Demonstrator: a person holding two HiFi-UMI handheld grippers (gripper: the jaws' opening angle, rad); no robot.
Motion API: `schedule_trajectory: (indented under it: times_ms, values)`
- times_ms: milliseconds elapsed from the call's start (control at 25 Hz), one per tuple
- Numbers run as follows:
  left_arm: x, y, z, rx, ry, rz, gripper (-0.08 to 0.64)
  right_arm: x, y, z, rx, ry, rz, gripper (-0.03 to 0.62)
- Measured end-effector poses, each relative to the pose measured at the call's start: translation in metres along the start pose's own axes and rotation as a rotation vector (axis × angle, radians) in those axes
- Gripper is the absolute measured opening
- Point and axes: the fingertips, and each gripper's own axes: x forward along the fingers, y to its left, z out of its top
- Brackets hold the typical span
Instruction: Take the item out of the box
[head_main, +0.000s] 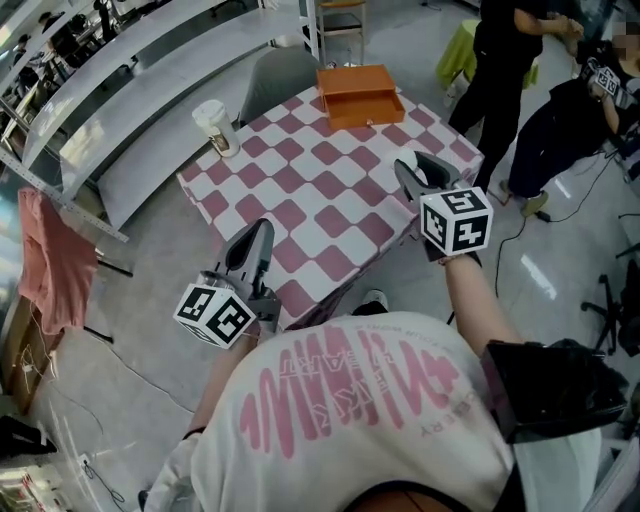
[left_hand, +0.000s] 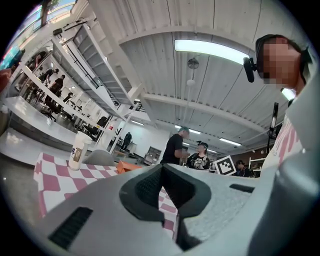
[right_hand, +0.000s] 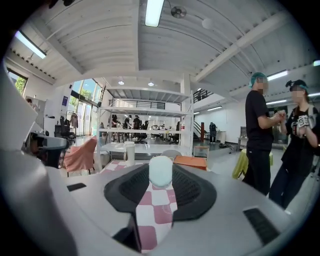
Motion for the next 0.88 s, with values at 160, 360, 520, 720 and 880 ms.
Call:
schedule_trajectory:
  times_ms: [160,360,520,720,880]
  values:
    - [-0.014,-0.011,-0.007,-0.004,0.011,-0.027,0.008,-0.027,0.019,-0.007,0.05,-0.025,0.005,0.141]
    - [-0.032,-0.027,-0.02,-0.029,0.044,-0.06,0.008,-0.059,0.043,-0.017,0.09,-0.038,0.029,0.143]
    - [-0.042,-0.037,-0.026,-0.042,0.069,-0.07,0.008,-0.079,0.052,-0.018,0.097,-0.043,0.025,0.143]
    - [-0.047,-0.05,-0.025,-0.041,0.056,-0.064,0.008,-0.097,0.047,-0.012,0.114,-0.058,0.024,0.144]
    - [-0.044,-0.064,-0.03,-0.041,0.055,-0.054,0.008,-0.11,0.035,-0.011,0.116,-0.068,0.029,0.144]
